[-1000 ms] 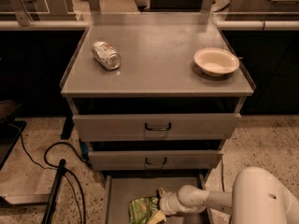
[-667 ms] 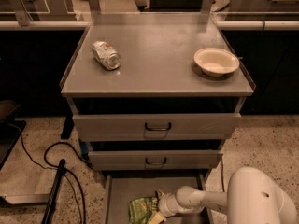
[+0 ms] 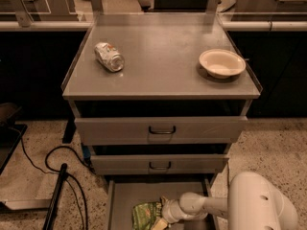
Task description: Pick green jalapeno chip bag from bottom drawer and place on counter
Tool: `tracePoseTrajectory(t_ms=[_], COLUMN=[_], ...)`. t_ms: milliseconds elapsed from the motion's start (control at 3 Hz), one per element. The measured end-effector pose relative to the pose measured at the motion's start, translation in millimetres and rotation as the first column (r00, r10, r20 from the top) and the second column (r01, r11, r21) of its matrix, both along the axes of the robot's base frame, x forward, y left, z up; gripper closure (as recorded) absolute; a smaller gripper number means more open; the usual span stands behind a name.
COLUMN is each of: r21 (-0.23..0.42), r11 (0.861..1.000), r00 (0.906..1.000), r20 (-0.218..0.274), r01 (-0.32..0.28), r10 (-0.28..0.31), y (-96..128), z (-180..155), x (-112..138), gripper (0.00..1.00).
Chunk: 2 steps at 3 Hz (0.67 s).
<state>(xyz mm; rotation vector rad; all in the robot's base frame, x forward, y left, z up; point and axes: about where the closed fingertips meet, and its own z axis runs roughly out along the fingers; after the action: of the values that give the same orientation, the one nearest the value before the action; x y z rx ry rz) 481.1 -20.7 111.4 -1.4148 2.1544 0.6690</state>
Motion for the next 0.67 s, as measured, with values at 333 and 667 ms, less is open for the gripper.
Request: tracePoseTrajectory(t_ms=[333, 667], r21=[0.000, 0.000], r11=[1.000, 1.000], r00=[1.0000, 1.0000], r20=[0.000, 0.000], r01=[0.000, 0.000], r10=[0.000, 0.000], y=[0.0, 0.0], z=[0.0, 0.0], x=[0.0, 0.0], gripper=[0.18, 0.43])
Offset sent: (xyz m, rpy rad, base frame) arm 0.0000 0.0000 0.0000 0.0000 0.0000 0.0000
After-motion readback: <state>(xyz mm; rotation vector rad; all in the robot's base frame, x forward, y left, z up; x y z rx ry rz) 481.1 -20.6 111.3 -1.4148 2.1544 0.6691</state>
